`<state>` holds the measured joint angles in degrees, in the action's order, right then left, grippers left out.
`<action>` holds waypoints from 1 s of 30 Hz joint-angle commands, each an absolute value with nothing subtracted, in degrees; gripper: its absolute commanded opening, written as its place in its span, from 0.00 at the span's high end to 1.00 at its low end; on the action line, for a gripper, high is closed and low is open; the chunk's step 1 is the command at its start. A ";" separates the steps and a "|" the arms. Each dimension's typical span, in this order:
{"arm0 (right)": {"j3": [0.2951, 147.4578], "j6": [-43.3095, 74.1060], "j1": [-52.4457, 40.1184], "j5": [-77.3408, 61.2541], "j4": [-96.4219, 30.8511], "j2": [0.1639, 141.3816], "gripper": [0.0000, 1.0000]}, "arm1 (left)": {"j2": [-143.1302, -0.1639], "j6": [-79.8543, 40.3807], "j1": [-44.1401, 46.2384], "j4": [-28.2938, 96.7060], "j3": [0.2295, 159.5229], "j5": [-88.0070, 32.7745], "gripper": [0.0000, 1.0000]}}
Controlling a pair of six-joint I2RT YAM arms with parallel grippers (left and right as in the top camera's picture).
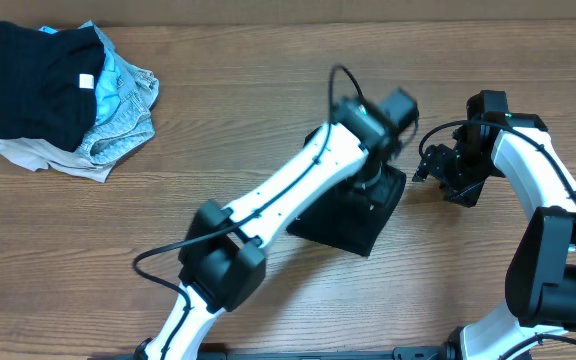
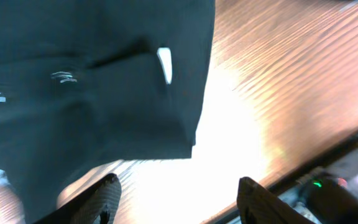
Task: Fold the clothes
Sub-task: 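Grasp the folded black T-shirt bundle with both grippers from its sides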
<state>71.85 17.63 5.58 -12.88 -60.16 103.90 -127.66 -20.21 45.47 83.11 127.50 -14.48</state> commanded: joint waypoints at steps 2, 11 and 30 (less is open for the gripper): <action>72.86 13.21 5.61 -21.08 -60.12 103.68 0.30 | -126.82 -18.20 40.69 89.71 139.61 -6.92 0.67; 72.86 7.29 5.56 -35.73 -62.28 101.69 0.39 | -127.17 -17.12 37.21 84.93 120.11 -7.55 0.96; 69.60 26.52 -10.74 -31.53 -49.23 102.72 0.70 | -125.99 -16.91 28.40 87.53 104.51 -10.74 0.96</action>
<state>71.42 15.75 -7.94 -36.45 -50.94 103.46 -127.00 -17.37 32.38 86.06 98.80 -15.51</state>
